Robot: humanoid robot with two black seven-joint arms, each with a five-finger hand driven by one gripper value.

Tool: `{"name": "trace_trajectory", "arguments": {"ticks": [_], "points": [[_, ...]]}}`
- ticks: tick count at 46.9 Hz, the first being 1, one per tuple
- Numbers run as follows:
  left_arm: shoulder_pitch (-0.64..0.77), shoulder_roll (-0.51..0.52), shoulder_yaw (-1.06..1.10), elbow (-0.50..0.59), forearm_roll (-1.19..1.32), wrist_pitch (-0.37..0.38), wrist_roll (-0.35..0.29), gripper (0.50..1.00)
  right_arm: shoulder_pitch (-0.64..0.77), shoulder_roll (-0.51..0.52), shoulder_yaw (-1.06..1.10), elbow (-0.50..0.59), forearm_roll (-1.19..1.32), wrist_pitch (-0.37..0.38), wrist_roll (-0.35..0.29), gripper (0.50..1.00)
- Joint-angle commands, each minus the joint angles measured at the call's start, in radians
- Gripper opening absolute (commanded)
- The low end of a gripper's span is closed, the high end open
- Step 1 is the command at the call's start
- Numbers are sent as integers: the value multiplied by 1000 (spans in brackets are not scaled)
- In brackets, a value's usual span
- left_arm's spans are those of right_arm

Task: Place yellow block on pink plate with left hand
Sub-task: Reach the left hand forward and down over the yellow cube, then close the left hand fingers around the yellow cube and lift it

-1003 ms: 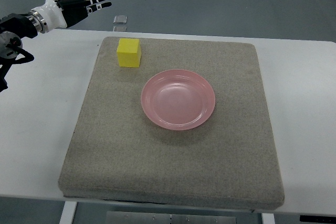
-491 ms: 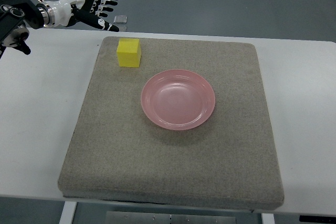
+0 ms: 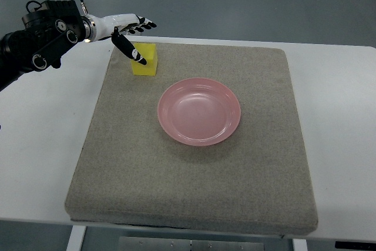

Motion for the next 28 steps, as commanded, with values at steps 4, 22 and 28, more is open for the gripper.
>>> {"name": "trace_trajectory", "arguments": {"ticks": [4,22,28], "points": [[-2,-34,27,36,47,50,0,973,0,0,0,0,0,0,0,924],[-4,-68,125,80,95,143,0,966,0,0,0,0,0,0,0,924],[-2,-69,133,80,95,154,0,966,0,0,0,0,0,0,0,924]]}}
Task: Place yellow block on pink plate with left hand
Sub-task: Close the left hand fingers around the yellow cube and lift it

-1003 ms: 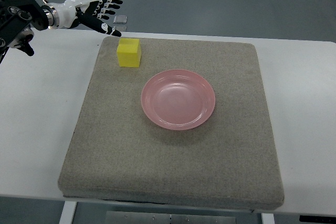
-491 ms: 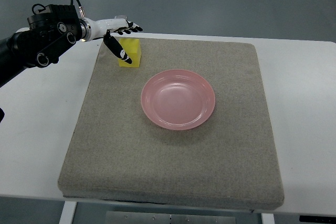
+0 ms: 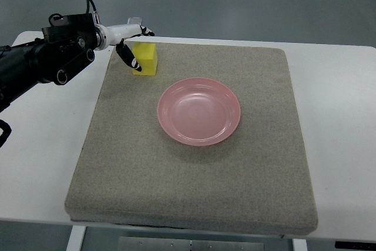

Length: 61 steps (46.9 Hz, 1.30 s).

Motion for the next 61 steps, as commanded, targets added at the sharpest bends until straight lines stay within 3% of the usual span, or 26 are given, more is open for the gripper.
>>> {"name": "trace_trajectory", "arguments": {"ticks": [1,4,6,16,24,28,36,41,52,61], "points": [[0,-1,3,0,1,2,0,964,0,0,0,0,0,0,0,924],[0,-6,3,0,1,2,0,954,0,0,0,0,-1,0,0,924],[3,-15,3,3,1,2,0,919,0,0,0,0,0,0,0,924],[5,-22,8,29,4,2,0,658,0,0,0,0,0,0,0,924],[3,-21,17,29,4,2,1,581,0,0,0,0,0,0,0,924],[-3,-15,17,27,0,2,1,500,0,0,0,0,0,0,0,924],[-41,8,9,7,-19,0,1,500,0,0,0,0,0,0,0,924],[-69,62,8,-65,-19,-4,1,500,0,0,0,0,0,0,0,924],[-100,272,3,-440,-45,-11,0,500,0,0,0,0,0,0,0,924],[-92,339,3,-666,-49,-12,-14,500,0,0,0,0,0,0,0,924]]}}
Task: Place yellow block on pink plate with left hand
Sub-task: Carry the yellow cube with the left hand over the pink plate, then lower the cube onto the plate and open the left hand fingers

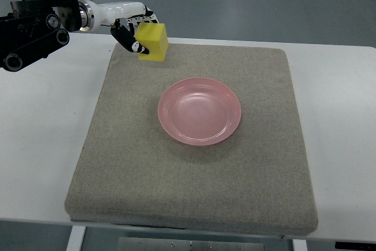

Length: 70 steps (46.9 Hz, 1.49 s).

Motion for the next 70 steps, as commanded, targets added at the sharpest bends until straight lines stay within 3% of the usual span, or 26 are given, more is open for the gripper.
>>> {"name": "trace_trajectory", "arguments": {"ticks": [1,12,30,47,49,51,55,57,62,70], "points": [[12,13,1,-85,1,-1,-13,500,0,0,0,0,0,0,0,924],[21,2,9,-222,19,-4,-16,500,0,0,0,0,0,0,0,924],[93,-87,13,-184,182,66,-14,500,0,0,0,0,0,0,0,924],[126,-140,21,-110,183,69,-14,500,0,0,0,0,0,0,0,924],[129,-142,26,-107,183,69,-14,529,0,0,0,0,0,0,0,924],[130,-144,27,-107,183,69,-14,591,0,0,0,0,0,0,0,924],[129,-144,26,-109,179,69,-14,863,0,0,0,0,0,0,0,924],[129,-147,26,-109,171,69,-14,955,0,0,0,0,0,0,0,924],[127,-148,26,-110,159,66,-14,990,0,0,0,0,0,0,0,924],[118,-134,9,-113,93,69,-14,994,0,0,0,0,0,0,0,924]]}}
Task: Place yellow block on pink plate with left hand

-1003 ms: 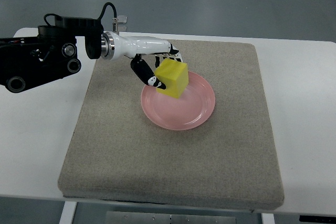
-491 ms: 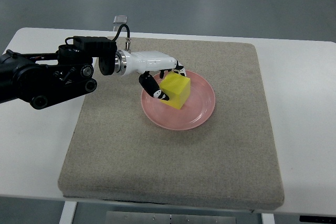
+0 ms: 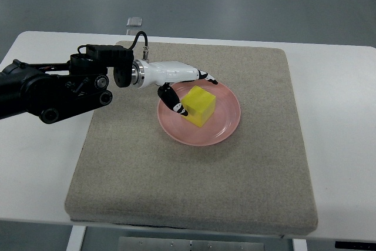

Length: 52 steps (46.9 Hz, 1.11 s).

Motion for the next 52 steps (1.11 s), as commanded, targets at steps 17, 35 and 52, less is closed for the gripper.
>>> {"name": "trace_trajectory", "arguments": {"ticks": [17,35,52], "points": [[-44,202,-52,14,-772,-44,0,994,0,0,0,0,0,0,0,924],[130,237,-270,336,-1212,-242,0,996,0,0,0,0,0,0,0,924],[242,242,-348,406,-1490,-380,14,996,0,0,0,0,0,0,0,924]]}}
